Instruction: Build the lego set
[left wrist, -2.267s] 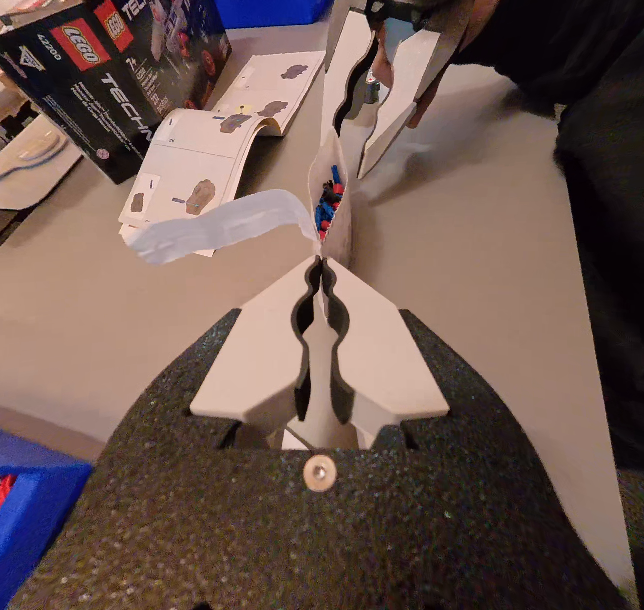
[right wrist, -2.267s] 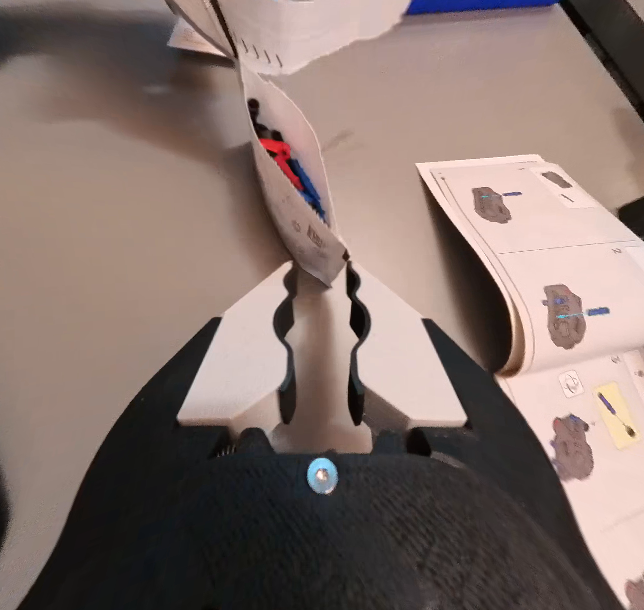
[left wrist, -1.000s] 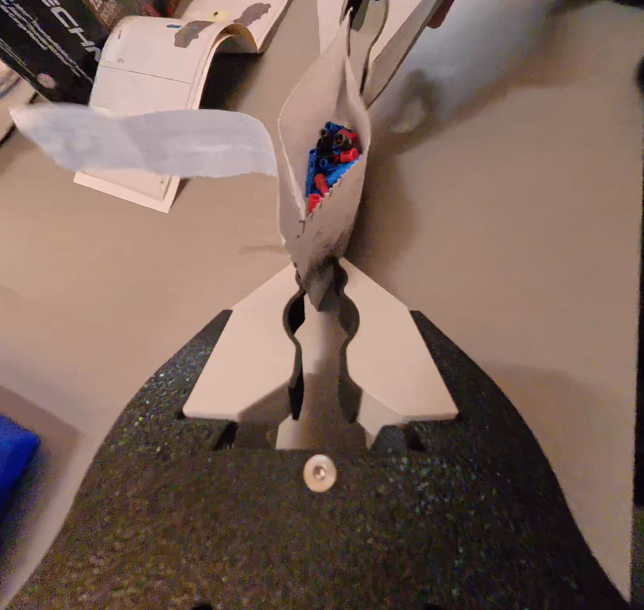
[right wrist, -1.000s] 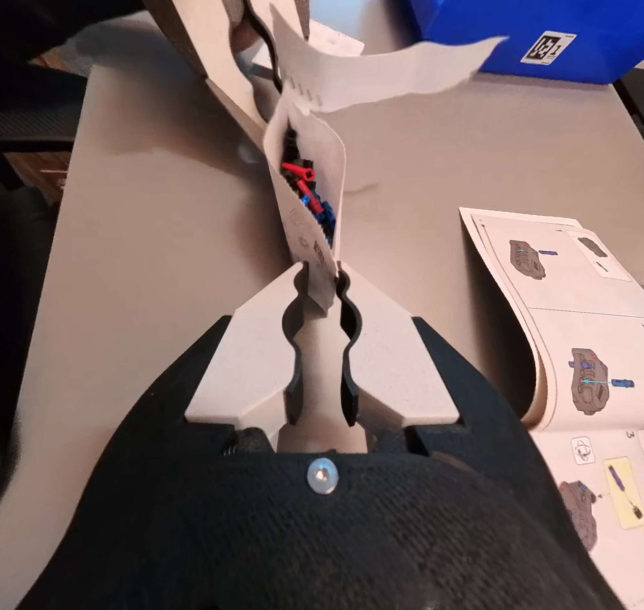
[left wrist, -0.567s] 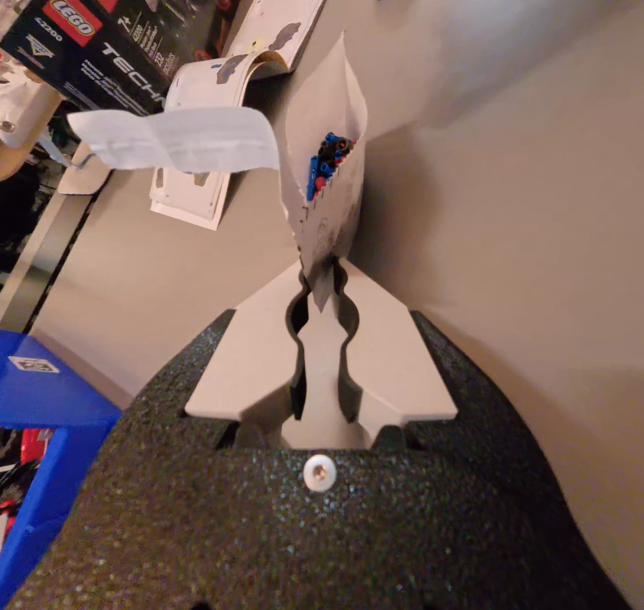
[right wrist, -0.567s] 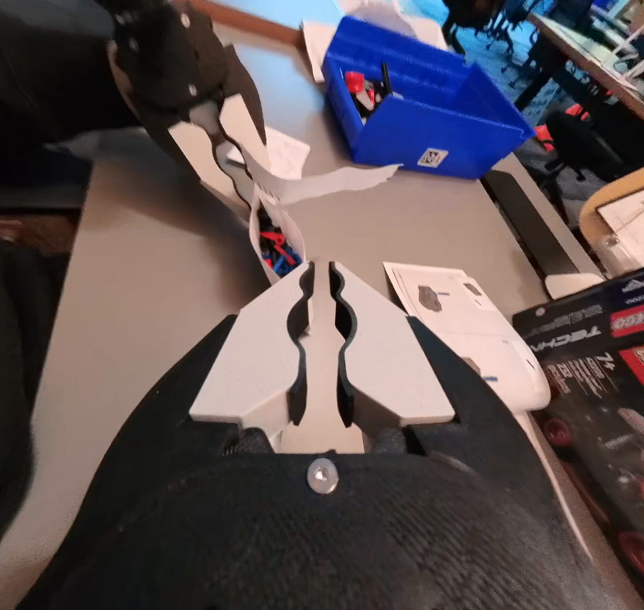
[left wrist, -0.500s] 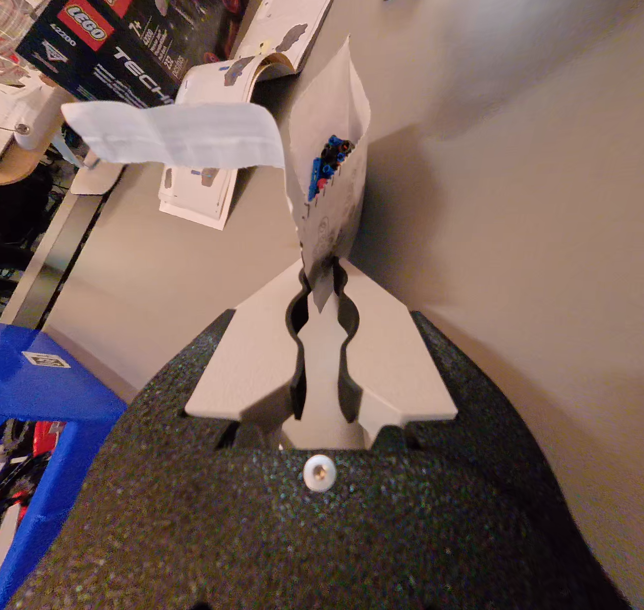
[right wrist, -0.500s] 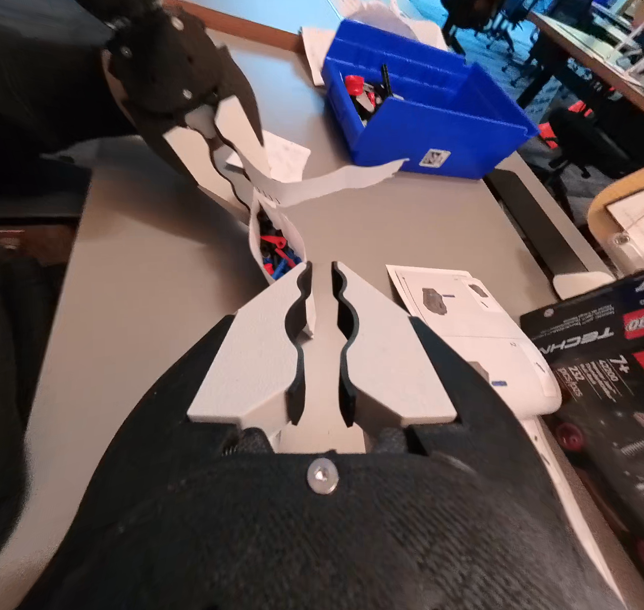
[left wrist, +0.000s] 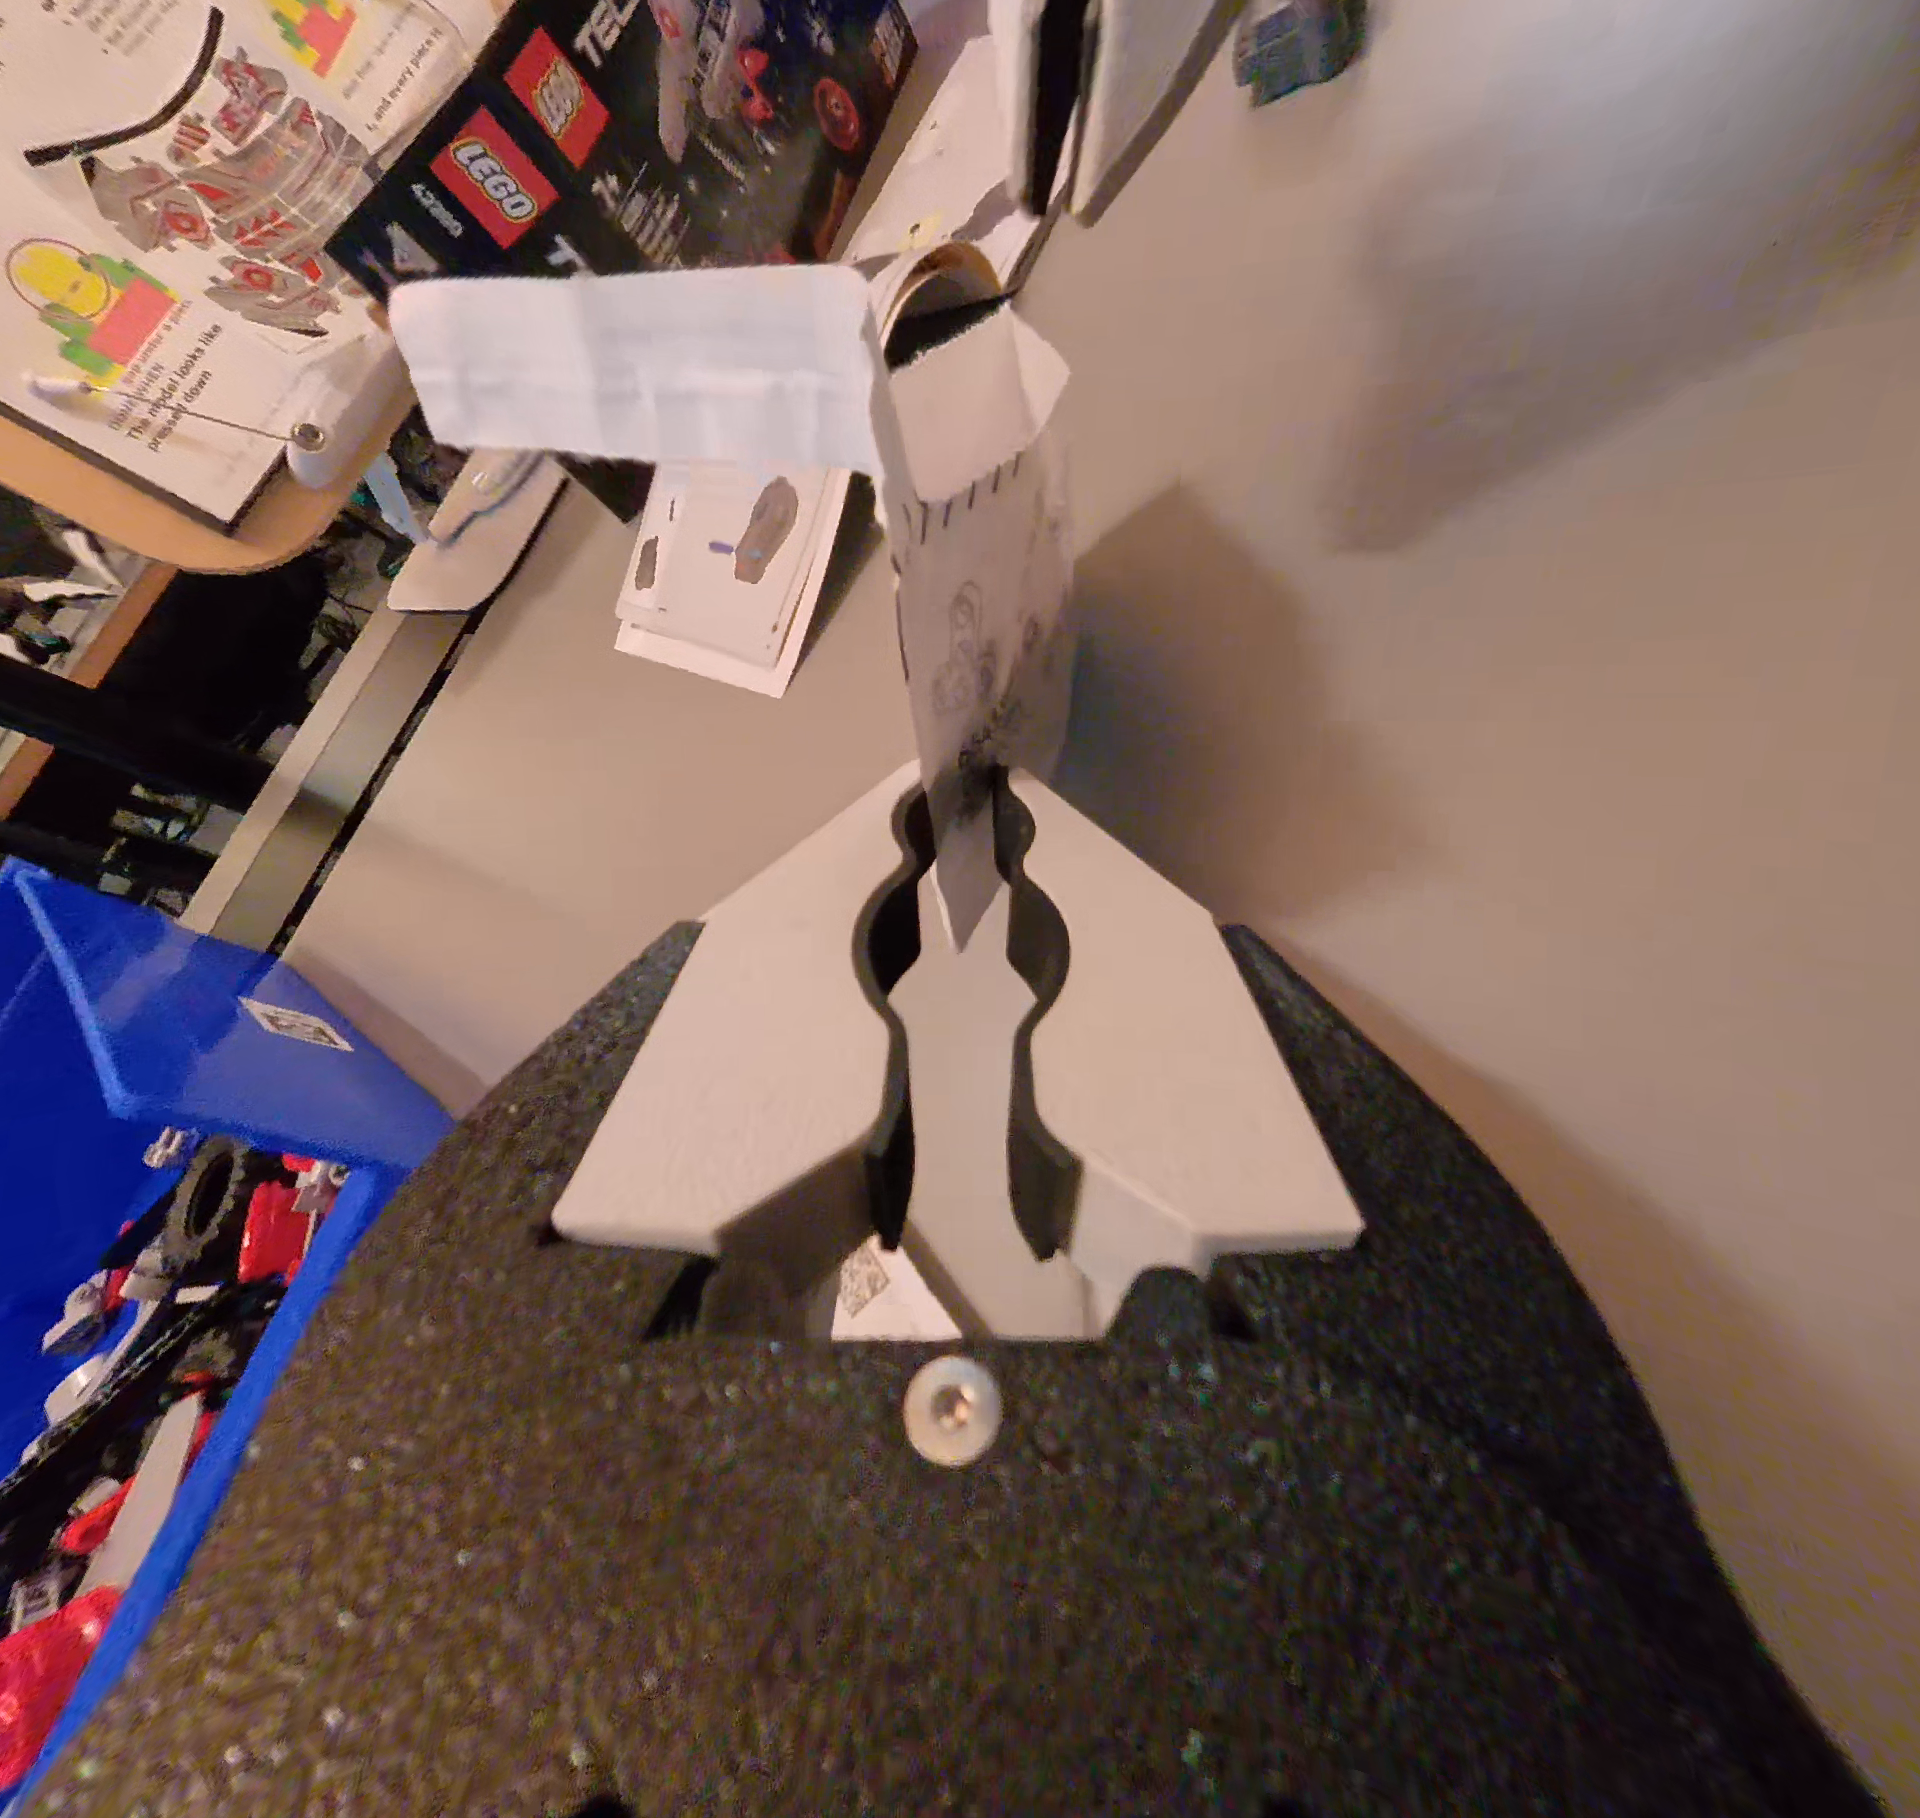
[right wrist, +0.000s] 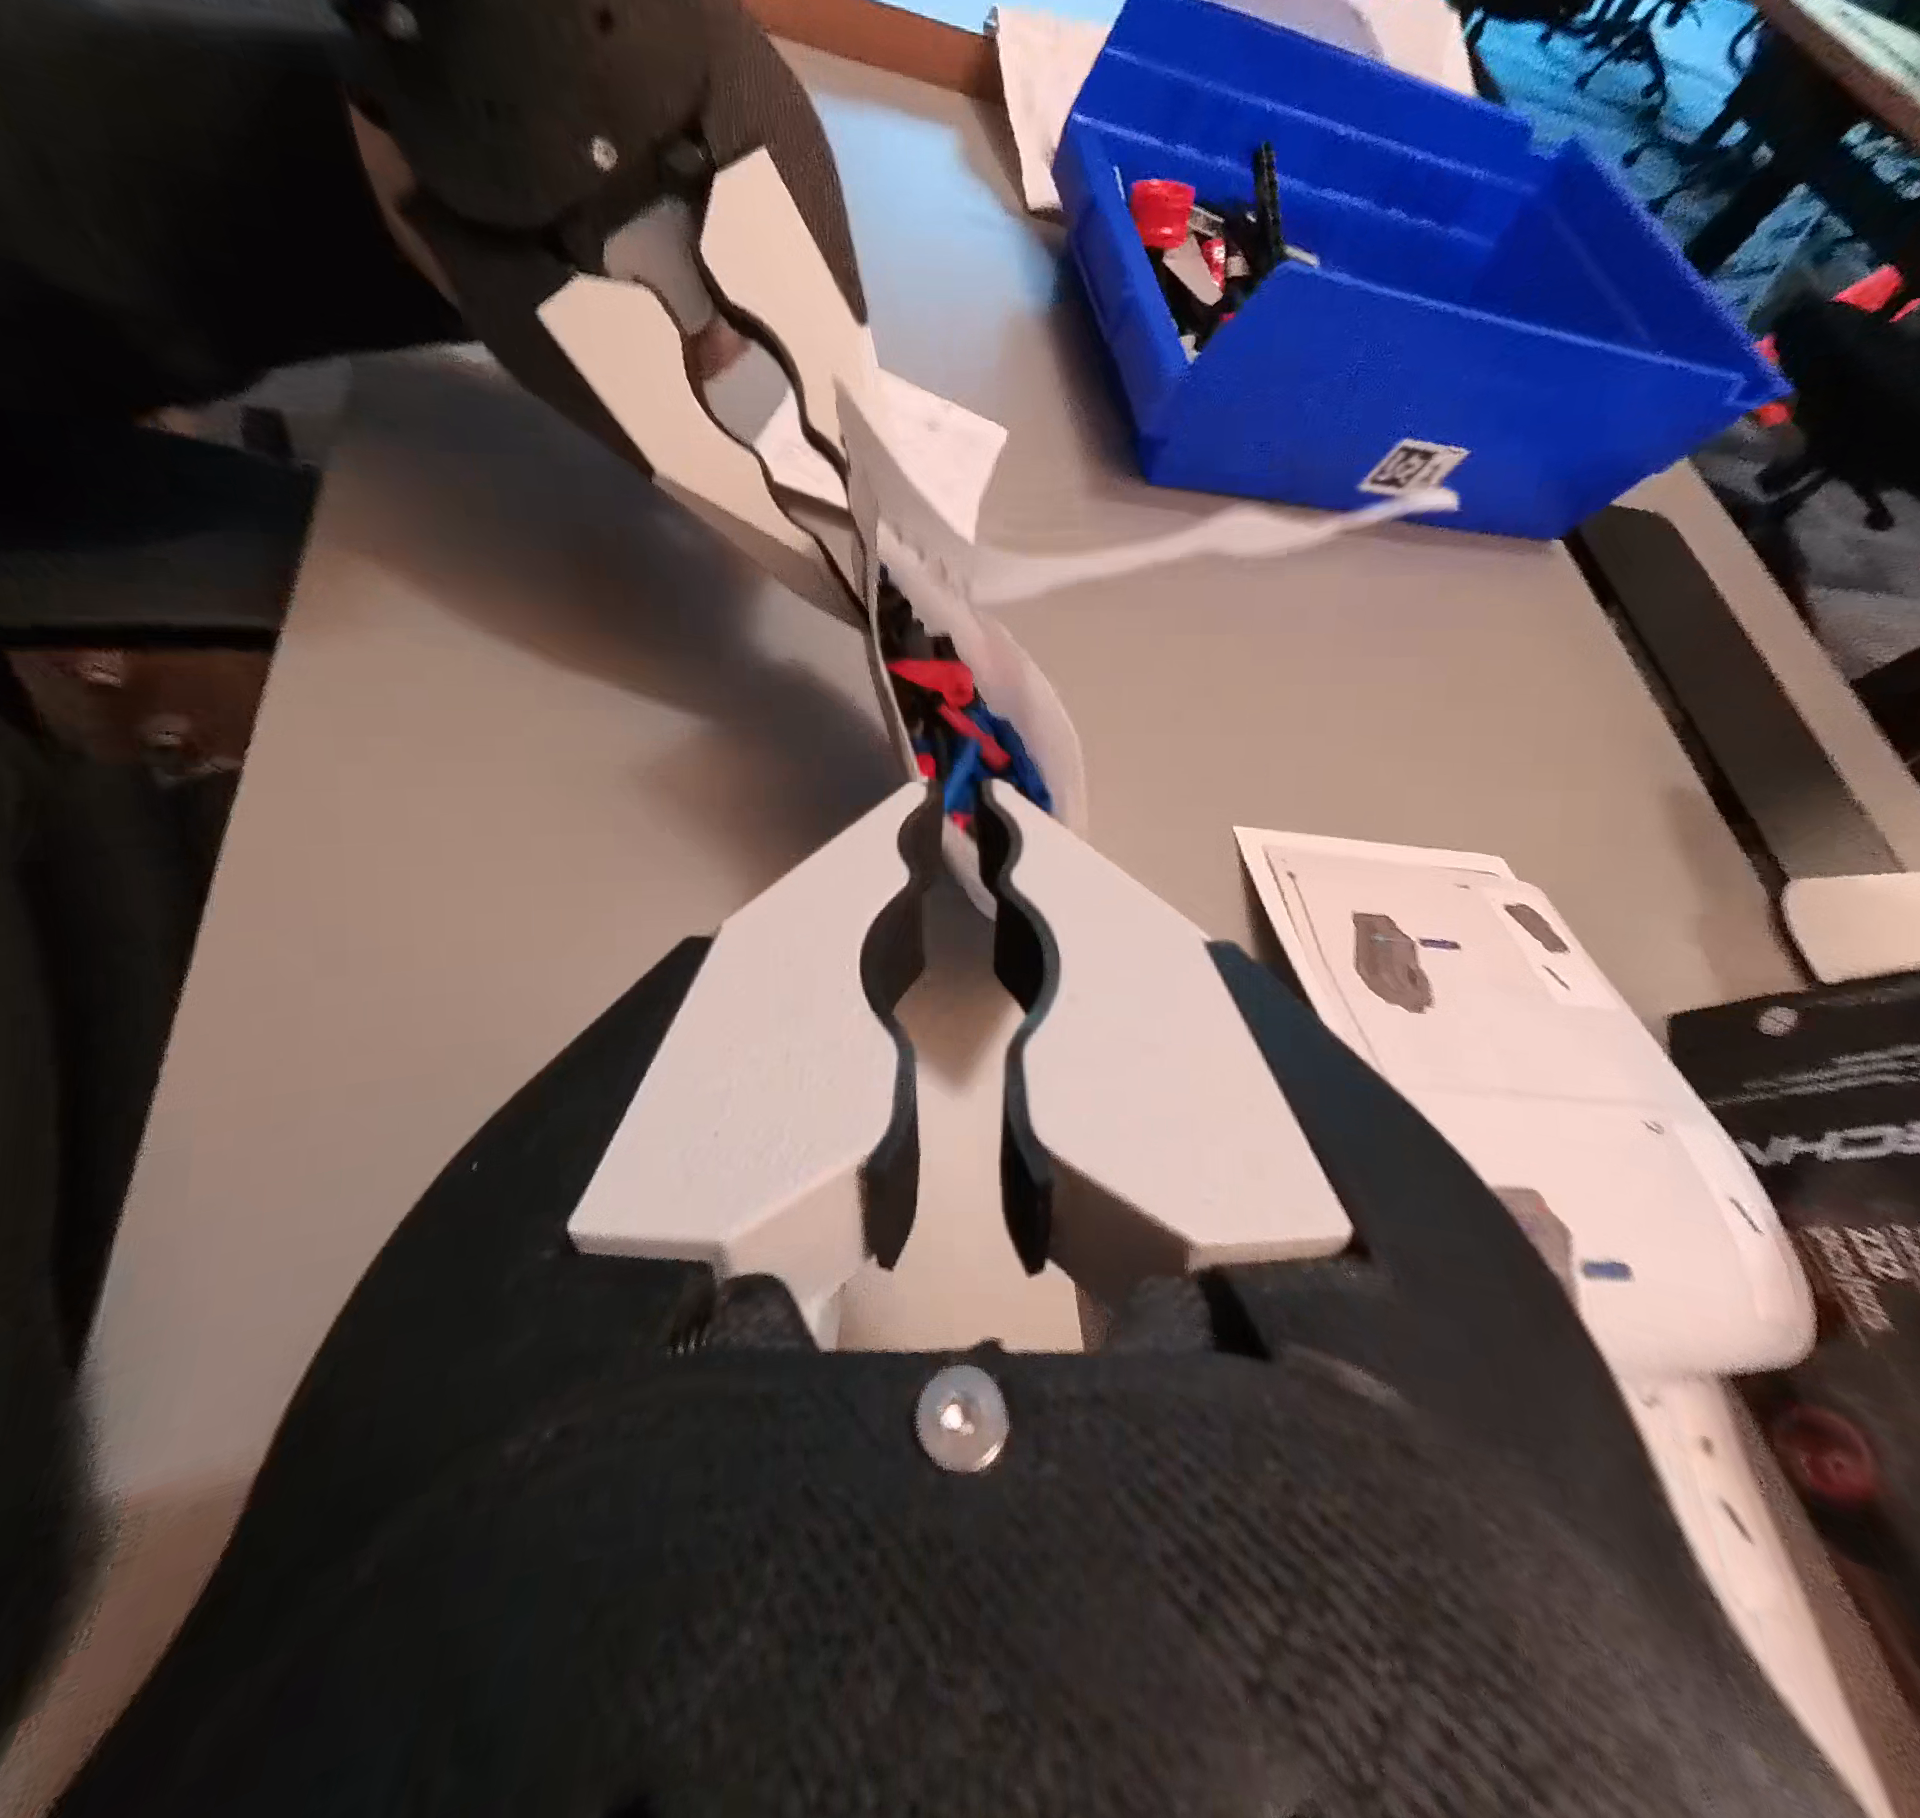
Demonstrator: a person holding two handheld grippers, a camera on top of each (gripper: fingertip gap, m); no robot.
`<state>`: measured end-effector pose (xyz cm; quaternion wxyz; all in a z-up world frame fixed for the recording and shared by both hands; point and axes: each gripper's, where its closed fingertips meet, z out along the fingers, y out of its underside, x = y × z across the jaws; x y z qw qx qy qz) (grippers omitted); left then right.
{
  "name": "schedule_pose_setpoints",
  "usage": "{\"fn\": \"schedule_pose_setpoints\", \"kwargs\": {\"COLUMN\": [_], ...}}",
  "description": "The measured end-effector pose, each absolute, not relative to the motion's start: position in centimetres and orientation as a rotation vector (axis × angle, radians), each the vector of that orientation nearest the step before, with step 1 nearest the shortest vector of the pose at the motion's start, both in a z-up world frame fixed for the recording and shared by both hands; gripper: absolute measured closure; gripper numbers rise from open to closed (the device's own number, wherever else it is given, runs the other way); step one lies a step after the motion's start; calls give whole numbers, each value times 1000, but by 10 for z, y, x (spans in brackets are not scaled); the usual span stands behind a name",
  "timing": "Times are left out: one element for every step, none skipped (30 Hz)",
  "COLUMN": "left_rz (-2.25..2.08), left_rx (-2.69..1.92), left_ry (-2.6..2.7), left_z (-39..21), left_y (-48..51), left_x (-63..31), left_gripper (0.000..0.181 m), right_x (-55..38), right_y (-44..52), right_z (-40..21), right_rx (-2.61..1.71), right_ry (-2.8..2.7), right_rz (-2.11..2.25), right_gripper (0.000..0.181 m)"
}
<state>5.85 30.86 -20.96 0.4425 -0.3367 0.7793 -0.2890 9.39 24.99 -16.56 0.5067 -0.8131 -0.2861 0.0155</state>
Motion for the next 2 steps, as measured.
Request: {"fn": "schedule_pose_setpoints", "kwargs": {"left_rz": [-724,-728], "left_rx": [-813,-794], "left_ry": [1940,1946], "left_z": [-209,-208], "left_y": [304,301], "left_x": [60,61], "left_gripper": [174,174], "right_x": [92,93], "right_y": [254,257], "right_z": [-167,-171], "right_rx": [-1982,-2028], "right_ry": [-671,-647], "right_rz": [57,88], "right_gripper": [178,180]}}
